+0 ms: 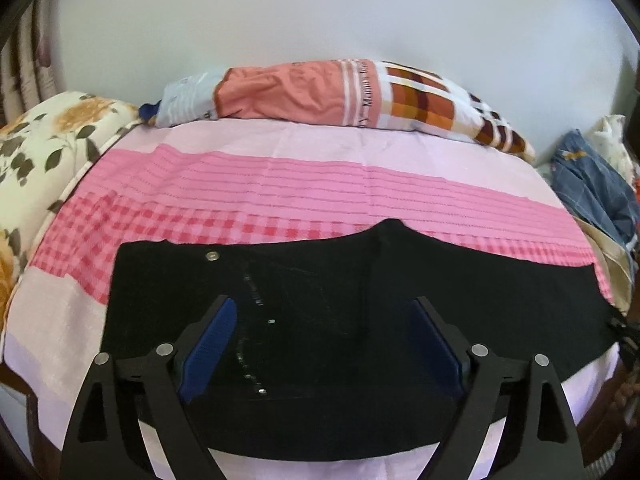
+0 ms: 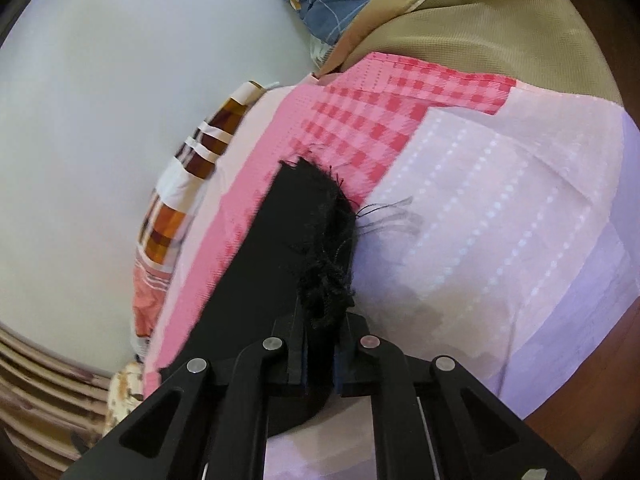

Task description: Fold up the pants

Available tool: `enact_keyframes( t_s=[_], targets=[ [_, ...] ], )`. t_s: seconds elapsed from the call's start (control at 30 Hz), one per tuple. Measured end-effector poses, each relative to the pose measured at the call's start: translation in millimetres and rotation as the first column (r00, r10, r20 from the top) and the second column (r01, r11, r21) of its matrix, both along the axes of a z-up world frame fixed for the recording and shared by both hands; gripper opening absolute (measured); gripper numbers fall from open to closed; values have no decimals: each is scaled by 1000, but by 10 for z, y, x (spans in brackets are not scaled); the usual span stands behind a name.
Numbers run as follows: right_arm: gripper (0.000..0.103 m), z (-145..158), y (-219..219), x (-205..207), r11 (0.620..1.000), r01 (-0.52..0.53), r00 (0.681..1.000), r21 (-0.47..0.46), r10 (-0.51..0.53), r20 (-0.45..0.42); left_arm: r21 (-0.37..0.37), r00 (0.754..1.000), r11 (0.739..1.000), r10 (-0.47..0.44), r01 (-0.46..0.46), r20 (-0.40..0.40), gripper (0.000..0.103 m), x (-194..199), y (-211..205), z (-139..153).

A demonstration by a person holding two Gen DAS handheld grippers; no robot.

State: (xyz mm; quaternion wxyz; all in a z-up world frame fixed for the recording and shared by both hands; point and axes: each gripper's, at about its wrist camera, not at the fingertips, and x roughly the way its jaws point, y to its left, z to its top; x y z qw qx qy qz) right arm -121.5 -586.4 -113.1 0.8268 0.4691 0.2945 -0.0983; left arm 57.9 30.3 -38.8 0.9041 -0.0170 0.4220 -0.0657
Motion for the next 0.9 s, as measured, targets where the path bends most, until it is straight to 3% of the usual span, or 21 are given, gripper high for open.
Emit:
enact_keyframes(
  t_s=[0.47, 0.9],
  targets=[
    [9, 475, 727, 492, 986, -169, 982, 11, 167, 86, 112, 1000, 993, 25, -26, 8, 88, -12, 47, -68],
    [9, 357, 1193, 744, 960, -269, 962, 73, 266, 55, 109, 1000, 994, 16, -13, -19, 88, -6, 78, -152]
  ],
)
